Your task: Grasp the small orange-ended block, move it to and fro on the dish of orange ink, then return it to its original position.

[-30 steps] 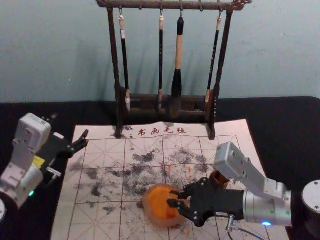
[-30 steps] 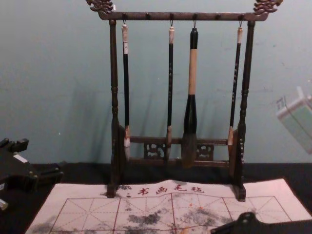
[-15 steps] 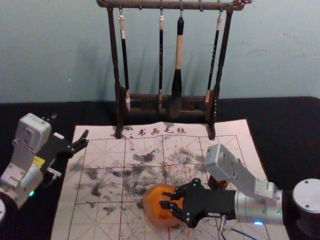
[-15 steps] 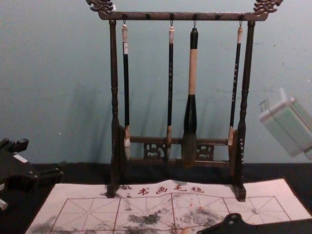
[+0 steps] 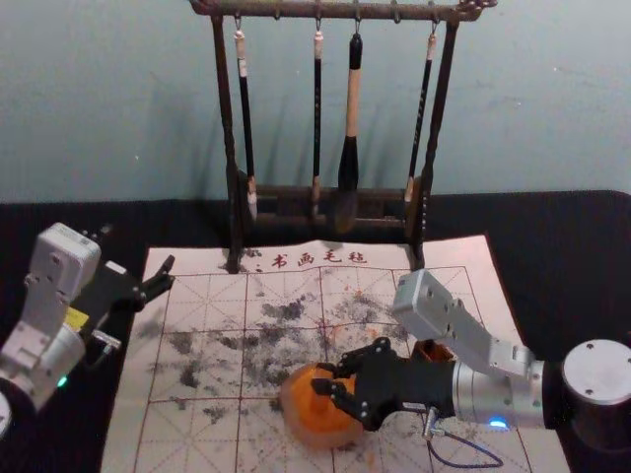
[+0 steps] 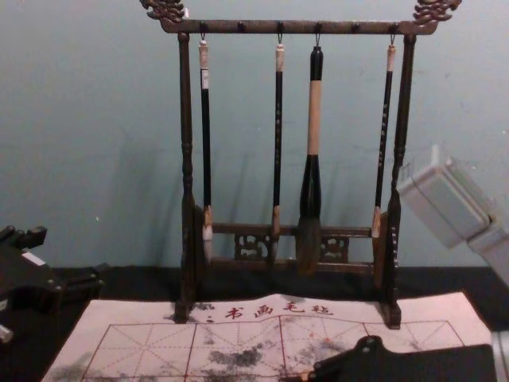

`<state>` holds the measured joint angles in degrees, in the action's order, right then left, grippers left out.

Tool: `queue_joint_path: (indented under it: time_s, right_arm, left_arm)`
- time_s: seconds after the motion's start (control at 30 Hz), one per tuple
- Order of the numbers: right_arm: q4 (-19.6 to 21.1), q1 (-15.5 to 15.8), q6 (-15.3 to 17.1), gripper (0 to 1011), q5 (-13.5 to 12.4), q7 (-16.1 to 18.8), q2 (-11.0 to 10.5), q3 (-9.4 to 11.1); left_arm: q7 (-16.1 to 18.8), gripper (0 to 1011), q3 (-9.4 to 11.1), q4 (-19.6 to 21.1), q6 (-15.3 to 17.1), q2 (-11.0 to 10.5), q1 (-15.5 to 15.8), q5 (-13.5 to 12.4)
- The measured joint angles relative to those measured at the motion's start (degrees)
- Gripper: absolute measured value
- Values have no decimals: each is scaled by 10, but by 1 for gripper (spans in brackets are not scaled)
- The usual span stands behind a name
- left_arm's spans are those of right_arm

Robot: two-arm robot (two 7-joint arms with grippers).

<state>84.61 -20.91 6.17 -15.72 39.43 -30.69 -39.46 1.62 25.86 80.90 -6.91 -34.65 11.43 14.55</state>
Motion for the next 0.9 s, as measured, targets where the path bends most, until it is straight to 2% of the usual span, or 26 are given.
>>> queue_joint_path:
  time_s: [0.43, 0.9]
  right_arm:
    - [-8, -1, 8, 94, 2, -9, -1, 10]
    - [18, 19, 16, 94, -3, -10, -26, 25]
  left_arm:
    - [0, 1001, 0, 0, 0, 0, 0, 0]
    - [0, 1001, 0, 0, 0, 0, 0, 0]
